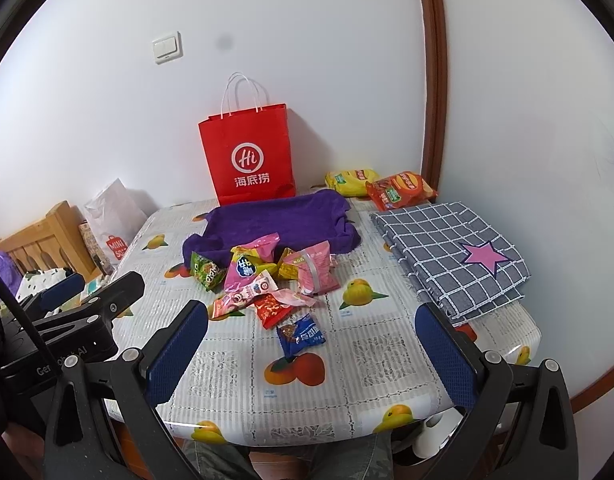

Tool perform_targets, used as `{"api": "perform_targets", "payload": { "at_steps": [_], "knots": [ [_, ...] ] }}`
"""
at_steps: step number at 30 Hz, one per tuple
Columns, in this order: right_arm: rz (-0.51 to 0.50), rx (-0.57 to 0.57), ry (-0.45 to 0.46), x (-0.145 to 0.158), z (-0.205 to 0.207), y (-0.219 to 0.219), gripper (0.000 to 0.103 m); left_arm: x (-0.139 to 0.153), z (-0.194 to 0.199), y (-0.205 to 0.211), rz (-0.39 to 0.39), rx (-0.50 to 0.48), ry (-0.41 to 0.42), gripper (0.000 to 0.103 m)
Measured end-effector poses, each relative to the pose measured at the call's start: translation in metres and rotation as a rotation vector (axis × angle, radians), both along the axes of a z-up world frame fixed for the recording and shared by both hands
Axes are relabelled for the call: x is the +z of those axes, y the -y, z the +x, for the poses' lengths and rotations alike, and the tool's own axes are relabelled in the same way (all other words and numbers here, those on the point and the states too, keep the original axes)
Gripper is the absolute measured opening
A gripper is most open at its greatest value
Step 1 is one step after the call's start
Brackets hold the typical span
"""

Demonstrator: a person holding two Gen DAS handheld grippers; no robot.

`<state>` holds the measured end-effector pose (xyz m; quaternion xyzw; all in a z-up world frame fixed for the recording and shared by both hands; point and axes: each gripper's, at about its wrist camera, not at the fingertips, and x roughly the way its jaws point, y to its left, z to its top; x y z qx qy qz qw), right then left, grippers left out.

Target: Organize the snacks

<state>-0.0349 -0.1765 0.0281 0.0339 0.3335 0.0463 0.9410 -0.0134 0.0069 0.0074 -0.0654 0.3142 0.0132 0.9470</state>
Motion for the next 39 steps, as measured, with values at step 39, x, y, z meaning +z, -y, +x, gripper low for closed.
{"api": "perform_targets", "payload": {
  "at_steps": [39],
  "knots": [
    [0.002, 0.023, 0.023, -0.004, 0.005, -0.015, 0.102, -0.014, 0.011, -0.009, -0.004, -0.006, -0.018, 0.102]
  ]
}}
